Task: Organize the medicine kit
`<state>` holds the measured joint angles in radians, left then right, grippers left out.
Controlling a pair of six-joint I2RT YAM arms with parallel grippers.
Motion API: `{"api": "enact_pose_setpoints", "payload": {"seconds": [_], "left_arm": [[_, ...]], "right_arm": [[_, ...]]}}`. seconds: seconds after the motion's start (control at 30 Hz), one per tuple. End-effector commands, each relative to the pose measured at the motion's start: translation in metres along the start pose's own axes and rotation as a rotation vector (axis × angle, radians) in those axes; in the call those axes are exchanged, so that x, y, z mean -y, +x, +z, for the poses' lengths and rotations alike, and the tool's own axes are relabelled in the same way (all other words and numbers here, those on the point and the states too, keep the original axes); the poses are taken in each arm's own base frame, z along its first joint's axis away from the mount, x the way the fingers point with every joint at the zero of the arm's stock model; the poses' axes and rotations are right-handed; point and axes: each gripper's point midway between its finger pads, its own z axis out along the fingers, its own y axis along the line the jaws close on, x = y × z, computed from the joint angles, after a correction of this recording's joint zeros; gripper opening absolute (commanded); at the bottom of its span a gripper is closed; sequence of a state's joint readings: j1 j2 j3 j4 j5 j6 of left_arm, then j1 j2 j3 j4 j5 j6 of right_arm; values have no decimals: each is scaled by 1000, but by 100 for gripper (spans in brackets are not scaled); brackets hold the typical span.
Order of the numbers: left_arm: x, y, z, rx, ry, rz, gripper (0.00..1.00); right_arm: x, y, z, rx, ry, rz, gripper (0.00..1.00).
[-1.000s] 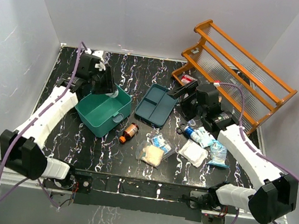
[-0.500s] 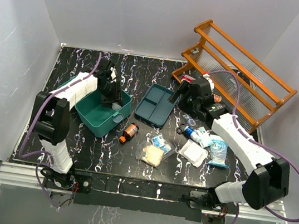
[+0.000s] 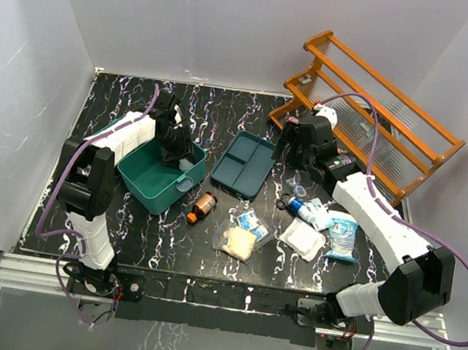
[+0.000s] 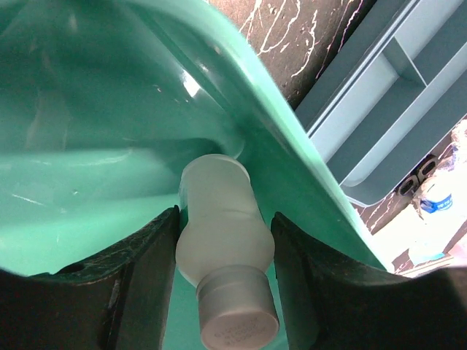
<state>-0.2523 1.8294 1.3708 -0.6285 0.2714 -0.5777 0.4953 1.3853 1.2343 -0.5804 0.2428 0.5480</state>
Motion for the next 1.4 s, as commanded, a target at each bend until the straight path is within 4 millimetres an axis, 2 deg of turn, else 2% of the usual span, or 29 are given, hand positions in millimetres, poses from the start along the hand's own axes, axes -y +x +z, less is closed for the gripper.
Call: {"api": "enact_pose_setpoints", "payload": {"seconds": [0.0, 0.17, 0.27, 0.4, 0.57, 0.73, 0.9, 1.03, 1.23, 1.37], "left_arm": [[5, -11, -7, 44, 3, -19, 51], [-3, -21, -13, 103, -52, -16, 64], [-9, -24, -18, 136, -86, -24, 65], [-15, -30, -29, 218, -112, -30, 58], [-7, -28, -42, 268, -41, 24, 59], [-19, -22, -37, 282, -62, 70, 54], [0, -20, -43, 301, 56, 176, 61], [0, -18, -40, 339, 91, 274, 63], [-11, -24, -25, 420, 66, 384, 61], [-7, -33, -22, 496, 84, 451, 60]], "right_arm": [[4, -28, -3, 89, 44, -67, 83], [-1, -30, -1, 78, 42, -38, 83], [-5, -31, -1, 65, 33, -11, 82], [-9, -28, 1, 53, 25, 34, 82], [-12, -22, 6, 29, 17, 65, 81], [-17, -17, 10, 10, 2, 83, 80], [-20, -14, 11, -3, 2, 91, 79], [-21, -9, 13, -9, -4, 104, 79], [-23, -7, 18, -17, -5, 108, 78], [-26, -7, 24, -22, -6, 107, 78]]}}
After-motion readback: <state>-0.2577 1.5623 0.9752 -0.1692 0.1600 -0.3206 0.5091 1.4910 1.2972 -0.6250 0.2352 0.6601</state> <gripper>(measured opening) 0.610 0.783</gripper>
